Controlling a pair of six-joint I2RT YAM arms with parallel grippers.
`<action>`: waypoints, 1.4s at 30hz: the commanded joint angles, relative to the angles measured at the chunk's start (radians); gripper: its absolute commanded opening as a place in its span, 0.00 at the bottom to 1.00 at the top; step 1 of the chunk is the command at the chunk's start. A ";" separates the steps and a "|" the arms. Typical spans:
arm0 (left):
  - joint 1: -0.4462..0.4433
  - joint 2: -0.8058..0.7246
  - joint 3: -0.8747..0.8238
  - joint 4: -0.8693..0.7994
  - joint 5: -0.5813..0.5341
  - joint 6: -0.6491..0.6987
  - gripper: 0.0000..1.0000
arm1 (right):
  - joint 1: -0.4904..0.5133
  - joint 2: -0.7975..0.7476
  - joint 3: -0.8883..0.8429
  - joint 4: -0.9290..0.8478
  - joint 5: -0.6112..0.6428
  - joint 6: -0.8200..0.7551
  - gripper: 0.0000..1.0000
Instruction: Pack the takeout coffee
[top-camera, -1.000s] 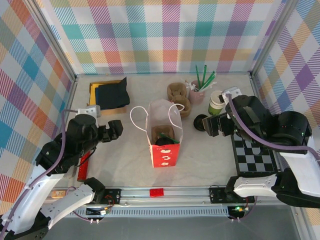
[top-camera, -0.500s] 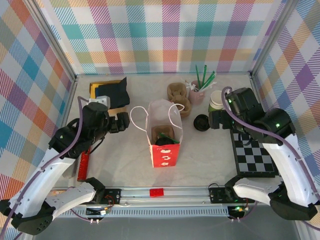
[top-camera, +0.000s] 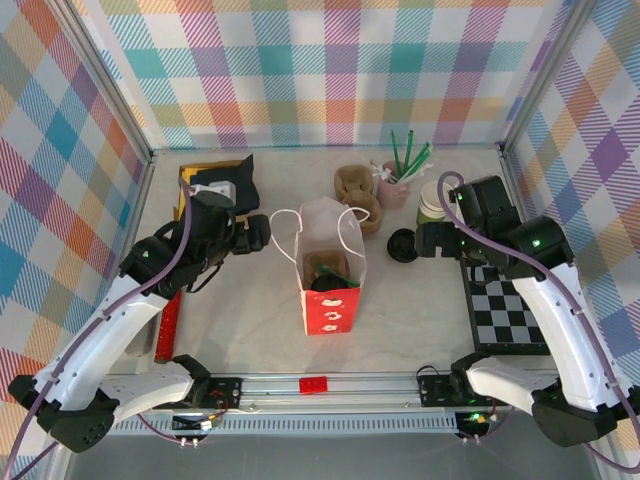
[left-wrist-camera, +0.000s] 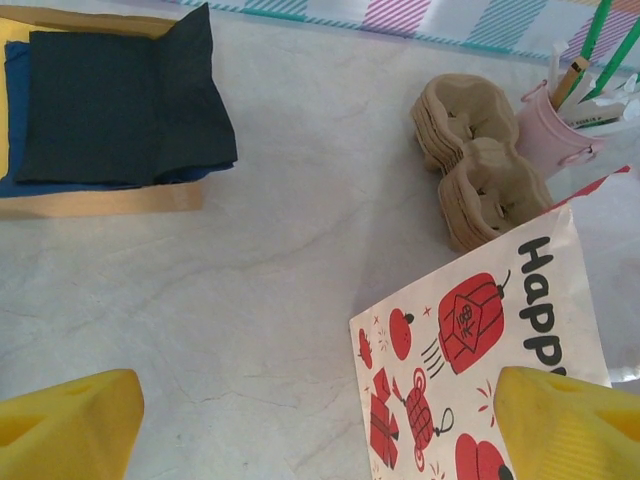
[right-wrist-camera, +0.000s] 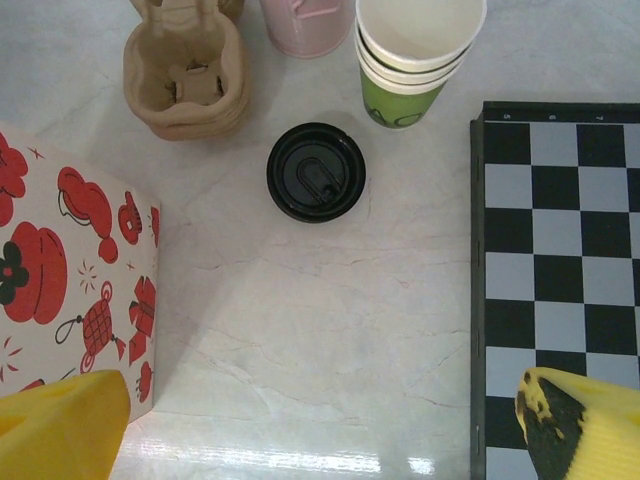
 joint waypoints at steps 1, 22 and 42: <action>0.011 0.026 0.043 0.030 -0.028 0.032 0.90 | -0.012 -0.019 -0.023 0.036 -0.033 -0.008 0.99; 0.137 0.205 0.158 0.065 0.053 0.060 0.86 | -0.087 -0.018 -0.115 0.095 -0.103 -0.012 0.99; 0.287 0.565 0.321 0.114 0.090 0.145 0.80 | -0.088 -0.009 -0.174 0.120 -0.141 -0.006 0.99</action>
